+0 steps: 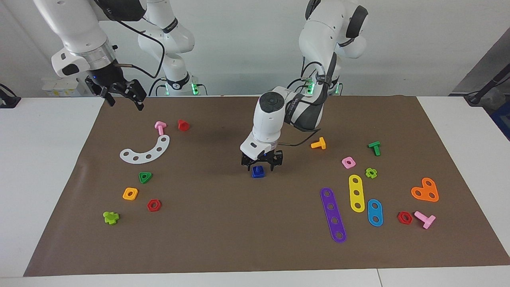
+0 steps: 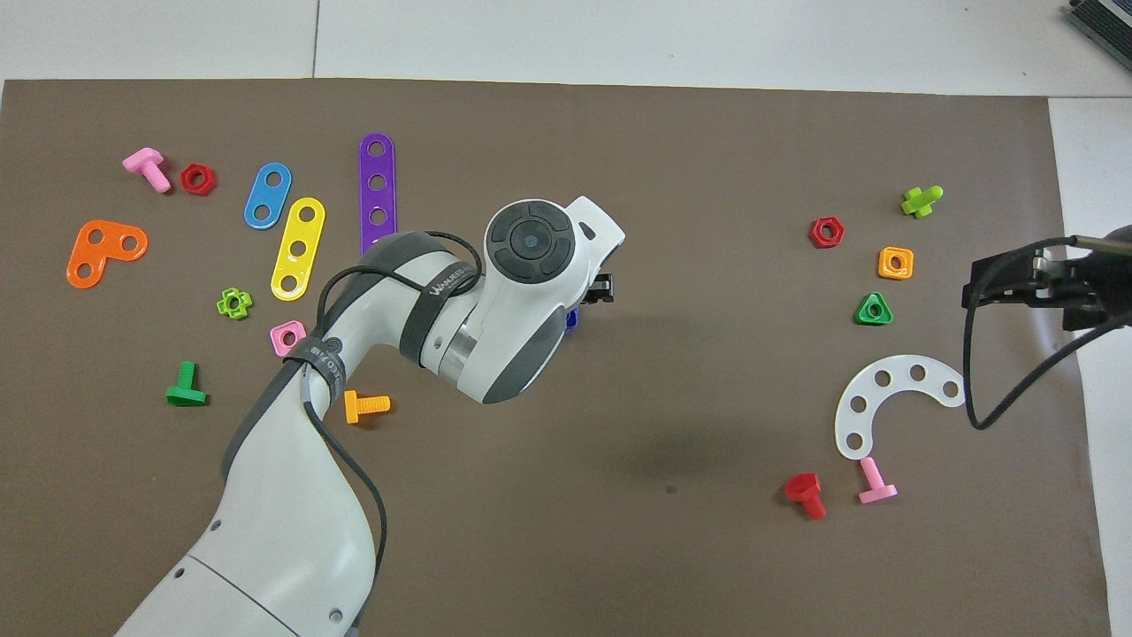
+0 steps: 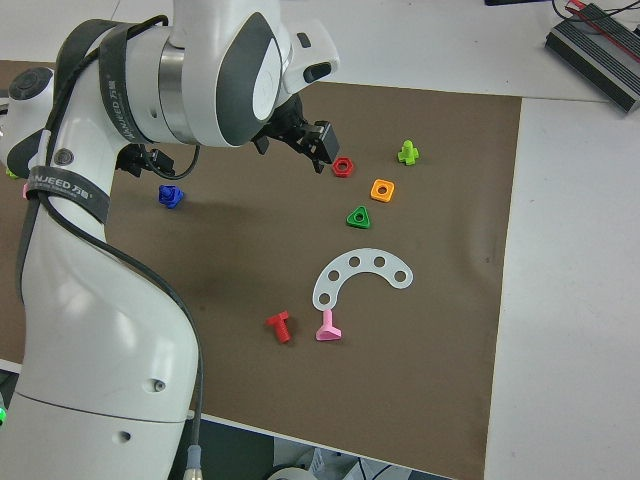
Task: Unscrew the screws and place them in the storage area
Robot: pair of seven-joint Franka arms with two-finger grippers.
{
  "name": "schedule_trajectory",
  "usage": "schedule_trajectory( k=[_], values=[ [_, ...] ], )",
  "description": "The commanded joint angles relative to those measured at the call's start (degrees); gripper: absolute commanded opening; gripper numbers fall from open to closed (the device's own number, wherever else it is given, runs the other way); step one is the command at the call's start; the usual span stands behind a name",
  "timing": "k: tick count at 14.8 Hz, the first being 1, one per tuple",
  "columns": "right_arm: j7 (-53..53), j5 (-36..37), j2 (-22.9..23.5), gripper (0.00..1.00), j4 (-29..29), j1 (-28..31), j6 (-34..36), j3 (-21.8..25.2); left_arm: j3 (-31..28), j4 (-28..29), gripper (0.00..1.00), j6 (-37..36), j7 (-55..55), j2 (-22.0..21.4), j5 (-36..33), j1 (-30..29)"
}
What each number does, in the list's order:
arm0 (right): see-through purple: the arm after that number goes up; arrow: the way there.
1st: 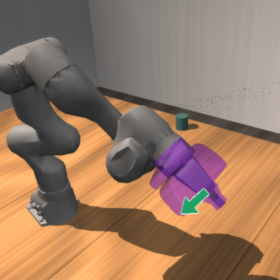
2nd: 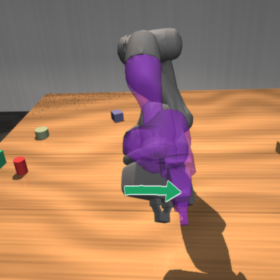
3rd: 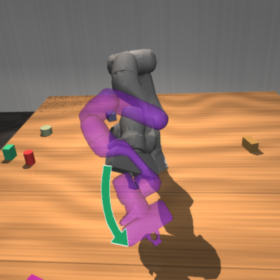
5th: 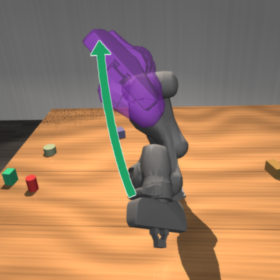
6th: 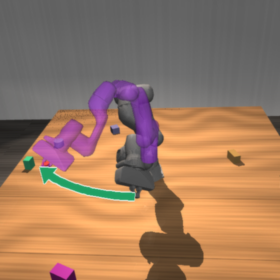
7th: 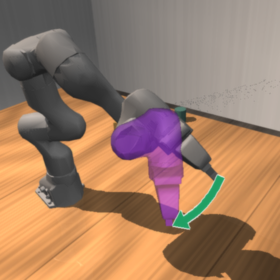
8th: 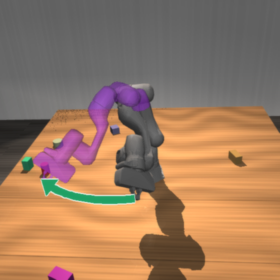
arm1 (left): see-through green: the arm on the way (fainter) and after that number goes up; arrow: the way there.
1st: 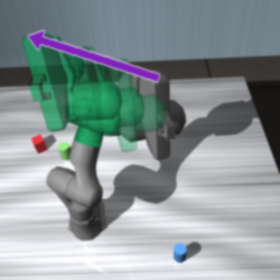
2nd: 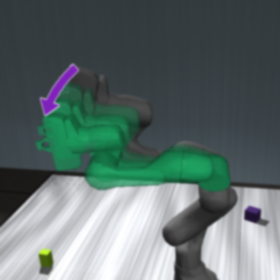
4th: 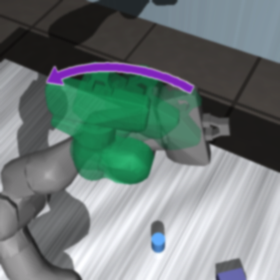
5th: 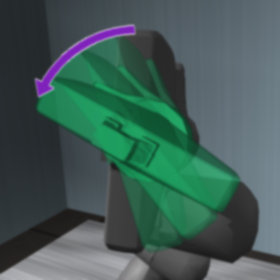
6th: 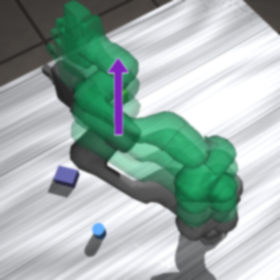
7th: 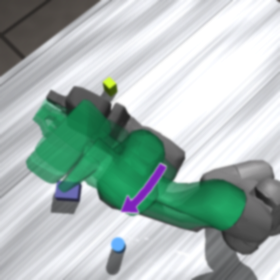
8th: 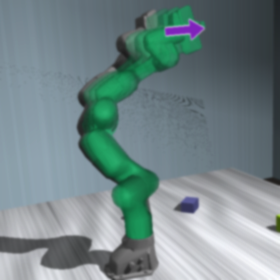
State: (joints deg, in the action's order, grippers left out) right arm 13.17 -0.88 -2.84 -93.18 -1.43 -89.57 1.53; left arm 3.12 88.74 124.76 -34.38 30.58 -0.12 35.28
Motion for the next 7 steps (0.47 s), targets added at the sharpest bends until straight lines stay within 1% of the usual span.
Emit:
schedule_trajectory(
  k=[1, 3, 5, 7],
  values=[
    [-0.16, -0.70, -0.41, 1.00, -0.25, 0.28, 0.45, -0.30, -1.01, 0.91, 0.92, 1.71, -0.52, 0.45, -1.38, 1.37],
    [-0.16, -0.70, -0.41, 1.00, -0.25, 0.28, 0.45, -0.30, -1.10, 0.56, 0.91, 1.80, -0.60, 1.76, -1.55, 1.81],
    [-0.16, -0.70, -0.41, 1.00, -0.25, 0.28, 0.45, -0.30, -1.01, 0.56, 0.91, 1.98, -0.60, 2.82, -3.21, 2.08],
    [-0.16, -0.70, -0.41, 1.00, -0.25, 0.28, 0.45, -0.30, -1.01, 0.30, 0.91, 1.63, -0.60, 2.82, -3.22, 2.08]
  ],
)
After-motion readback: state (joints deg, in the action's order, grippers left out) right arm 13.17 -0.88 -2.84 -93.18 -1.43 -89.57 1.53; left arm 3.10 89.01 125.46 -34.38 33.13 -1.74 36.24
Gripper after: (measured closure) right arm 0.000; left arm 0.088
